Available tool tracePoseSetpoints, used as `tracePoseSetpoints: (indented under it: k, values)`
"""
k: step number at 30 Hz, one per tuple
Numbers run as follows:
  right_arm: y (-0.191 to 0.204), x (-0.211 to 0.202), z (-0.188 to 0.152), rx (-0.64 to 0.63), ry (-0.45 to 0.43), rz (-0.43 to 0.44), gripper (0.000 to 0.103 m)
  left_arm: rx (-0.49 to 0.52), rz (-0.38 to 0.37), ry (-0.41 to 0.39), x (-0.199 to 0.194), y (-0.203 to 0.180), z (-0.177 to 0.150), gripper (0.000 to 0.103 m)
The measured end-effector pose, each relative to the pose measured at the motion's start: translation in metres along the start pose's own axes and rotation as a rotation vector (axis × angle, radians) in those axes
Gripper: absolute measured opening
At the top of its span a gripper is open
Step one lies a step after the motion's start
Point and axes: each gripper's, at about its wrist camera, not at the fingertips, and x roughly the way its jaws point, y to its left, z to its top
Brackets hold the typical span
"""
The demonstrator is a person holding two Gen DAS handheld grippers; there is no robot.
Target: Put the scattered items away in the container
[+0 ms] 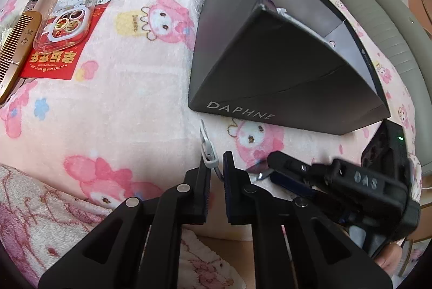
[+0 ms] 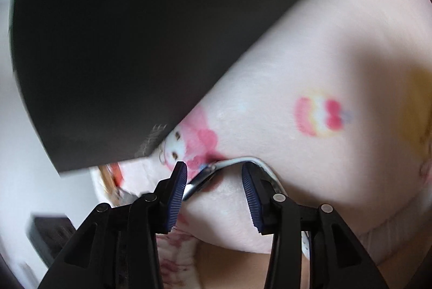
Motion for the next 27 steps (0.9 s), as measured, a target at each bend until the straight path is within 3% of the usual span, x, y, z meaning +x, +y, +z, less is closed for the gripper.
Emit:
tracePoseSetpoints:
  k: [2, 8, 11, 15, 17, 22, 25, 27]
  values:
    - [0.012, -0.006, -0.004, -0.077, -0.013, 0.021, 0.021, -0.001, -0.024, -0.036, -0.005, 0.0, 0.0, 0.007]
    - [0.046, -0.039, -0.024, -0.32, -0.157, 0.018, 0.015, -0.031, -0.069, -0.138, -0.018, 0.0, 0.002, 0.008]
    - [0.049, -0.058, -0.036, -0.478, -0.206, -0.04, 0.015, -0.035, -0.013, -0.127, -0.013, -0.002, 0.003, 0.008]
    - [0.044, -0.043, -0.054, -0.54, -0.152, -0.139, 0.015, -0.06, 0.12, -0.136, -0.014, 0.005, 0.004, 0.007]
    - [0.033, -0.039, -0.049, -0.512, -0.14, -0.213, 0.018, -0.067, 0.118, -0.108, -0.013, 0.012, 0.005, 0.007]
    - [-0.026, -0.02, -0.016, -0.153, 0.038, 0.0, 0.02, -0.038, 0.146, -0.07, -0.005, 0.005, 0.005, 0.008]
    - [-0.03, -0.03, -0.013, -0.099, 0.006, 0.08, 0.035, -0.048, 0.131, -0.074, -0.006, 0.008, 0.006, 0.008]
    - [-0.025, -0.042, -0.015, -0.096, -0.048, 0.101, 0.05, -0.044, 0.137, -0.071, -0.003, 0.003, 0.009, 0.008]
